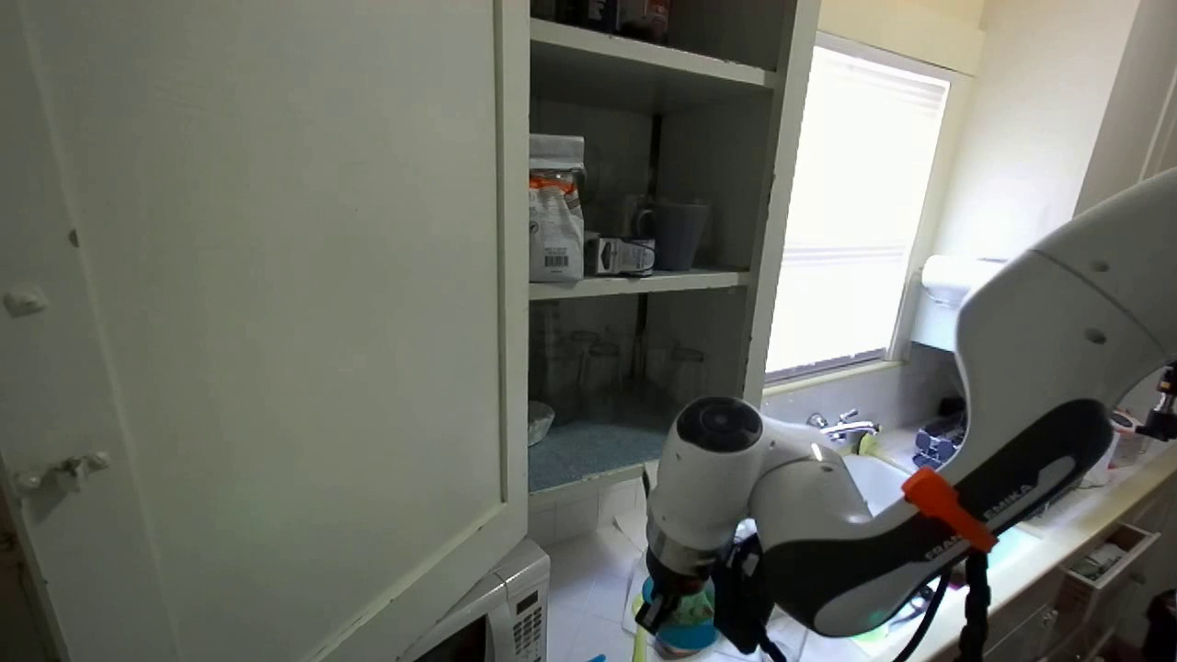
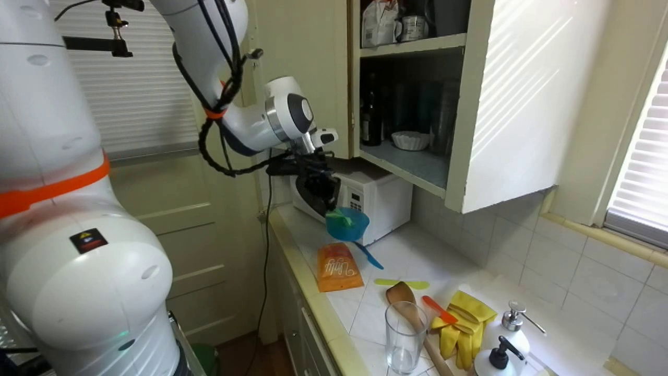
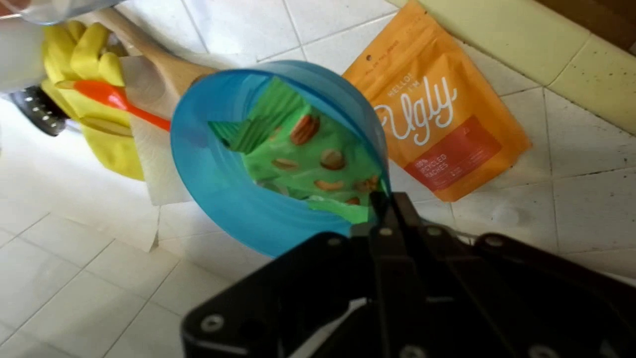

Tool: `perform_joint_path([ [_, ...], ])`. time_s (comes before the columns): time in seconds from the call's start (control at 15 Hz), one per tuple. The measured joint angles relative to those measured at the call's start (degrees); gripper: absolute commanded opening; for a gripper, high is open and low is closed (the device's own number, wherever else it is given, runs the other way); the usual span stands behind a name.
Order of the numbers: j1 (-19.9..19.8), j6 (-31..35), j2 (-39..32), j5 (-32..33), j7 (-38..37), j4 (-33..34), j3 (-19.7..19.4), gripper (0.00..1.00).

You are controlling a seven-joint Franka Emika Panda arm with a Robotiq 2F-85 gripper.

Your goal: Put the blue bowl in the bottom shelf of the top cabinet

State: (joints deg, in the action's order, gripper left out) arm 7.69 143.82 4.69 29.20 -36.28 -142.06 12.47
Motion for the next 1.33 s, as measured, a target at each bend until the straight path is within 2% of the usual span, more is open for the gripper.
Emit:
perform_joint_path([
  [0.33,-1.22,-15.60,11.70,-0.69,10.98,7.04,-1.01,0.01],
  [0.53,-2.75,-20.50,14.36,-0.57,17.09,12.53,-1.68,0.01],
  [0.8,-4.88,-19.21,13.62,-0.40,20.46,15.71,-3.20,0.01],
  [1.33,-6.98,-3.24,5.37,1.03,20.74,15.69,-4.08,0.01],
])
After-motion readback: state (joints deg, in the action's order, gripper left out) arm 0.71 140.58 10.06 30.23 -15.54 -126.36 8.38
